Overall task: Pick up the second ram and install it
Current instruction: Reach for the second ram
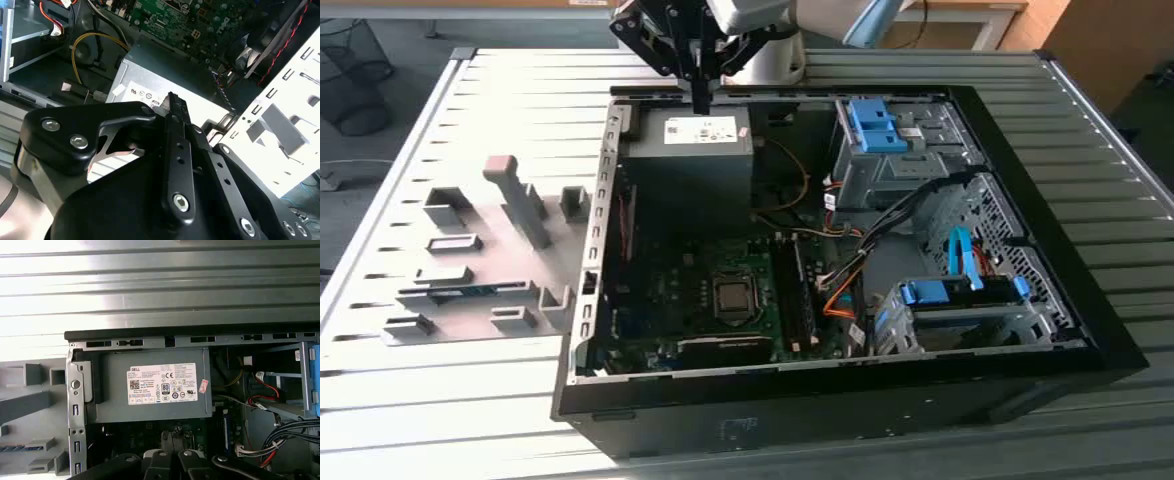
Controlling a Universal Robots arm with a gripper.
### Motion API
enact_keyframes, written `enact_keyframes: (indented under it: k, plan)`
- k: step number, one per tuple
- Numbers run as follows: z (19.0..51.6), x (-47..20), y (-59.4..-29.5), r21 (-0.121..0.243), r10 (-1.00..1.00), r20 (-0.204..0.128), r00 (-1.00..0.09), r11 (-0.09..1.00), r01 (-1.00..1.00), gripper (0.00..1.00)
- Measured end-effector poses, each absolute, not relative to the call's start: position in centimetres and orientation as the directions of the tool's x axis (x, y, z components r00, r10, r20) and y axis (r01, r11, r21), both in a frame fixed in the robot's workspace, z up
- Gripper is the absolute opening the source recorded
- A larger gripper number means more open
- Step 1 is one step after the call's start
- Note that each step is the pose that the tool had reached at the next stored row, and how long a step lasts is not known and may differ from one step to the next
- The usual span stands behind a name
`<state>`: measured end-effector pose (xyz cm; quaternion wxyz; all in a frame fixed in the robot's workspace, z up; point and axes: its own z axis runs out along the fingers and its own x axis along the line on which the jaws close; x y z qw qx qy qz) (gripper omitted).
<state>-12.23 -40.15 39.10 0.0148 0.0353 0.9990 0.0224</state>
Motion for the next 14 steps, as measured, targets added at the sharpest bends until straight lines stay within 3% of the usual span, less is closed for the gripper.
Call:
enact_keyframes:
  k: [14]
  plan:
    - [39.1, -12.77, -40.15, 0.046, 0.071, -0.028, -0.997, 0.997, 0.07, 0.11]
